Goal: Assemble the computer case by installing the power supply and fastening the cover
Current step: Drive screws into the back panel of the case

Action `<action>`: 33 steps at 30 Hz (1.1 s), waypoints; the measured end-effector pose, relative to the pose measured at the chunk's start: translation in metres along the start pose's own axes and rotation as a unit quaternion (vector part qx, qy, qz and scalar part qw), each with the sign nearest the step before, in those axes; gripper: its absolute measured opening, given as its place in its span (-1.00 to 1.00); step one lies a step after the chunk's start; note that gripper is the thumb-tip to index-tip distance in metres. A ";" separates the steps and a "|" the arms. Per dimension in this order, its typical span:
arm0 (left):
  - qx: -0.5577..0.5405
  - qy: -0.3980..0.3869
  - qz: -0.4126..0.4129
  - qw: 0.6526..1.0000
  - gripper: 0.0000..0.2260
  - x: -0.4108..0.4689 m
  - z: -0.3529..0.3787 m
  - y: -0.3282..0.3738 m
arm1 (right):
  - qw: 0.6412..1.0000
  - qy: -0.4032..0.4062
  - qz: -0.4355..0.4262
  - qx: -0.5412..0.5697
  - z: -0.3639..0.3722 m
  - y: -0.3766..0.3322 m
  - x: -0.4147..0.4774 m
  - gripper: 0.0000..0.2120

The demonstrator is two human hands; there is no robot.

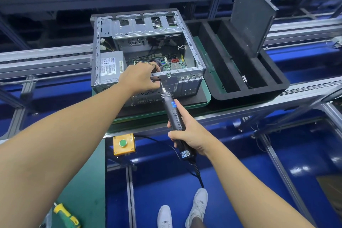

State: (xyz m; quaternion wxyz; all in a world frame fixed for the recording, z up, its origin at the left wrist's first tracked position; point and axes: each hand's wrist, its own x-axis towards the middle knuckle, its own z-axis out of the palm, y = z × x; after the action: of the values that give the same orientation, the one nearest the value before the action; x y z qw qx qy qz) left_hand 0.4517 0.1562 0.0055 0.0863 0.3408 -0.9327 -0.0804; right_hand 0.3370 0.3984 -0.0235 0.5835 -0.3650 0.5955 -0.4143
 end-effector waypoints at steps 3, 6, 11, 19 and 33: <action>-0.006 -0.001 -0.006 1.000 -0.74 0.000 0.000 0.000 | 1.000 -0.001 0.009 0.000 0.003 -0.007 -0.002 0.02; -0.006 0.005 -0.002 1.000 -0.74 -0.001 0.001 0.000 | 1.000 0.003 0.017 -0.016 0.006 -0.014 -0.004 0.03; 0.002 0.003 0.001 1.000 -0.69 -0.001 0.000 0.000 | 0.998 0.023 0.026 -0.051 0.012 -0.023 -0.007 0.02; -0.017 -0.002 -0.010 1.000 -0.79 -0.001 0.000 -0.001 | 0.999 0.040 0.028 0.005 0.014 -0.027 -0.004 0.00; -0.030 0.008 -0.002 1.000 -0.72 0.000 -0.002 -0.004 | 0.999 0.030 0.041 0.015 0.018 -0.027 -0.003 0.04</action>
State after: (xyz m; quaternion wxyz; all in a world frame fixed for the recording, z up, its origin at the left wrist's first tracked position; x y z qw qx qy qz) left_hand 0.4548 0.1533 0.0061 0.1039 0.3409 -0.9283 -0.1063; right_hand 0.3532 0.3890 0.0030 0.5873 -0.3193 0.6207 -0.4097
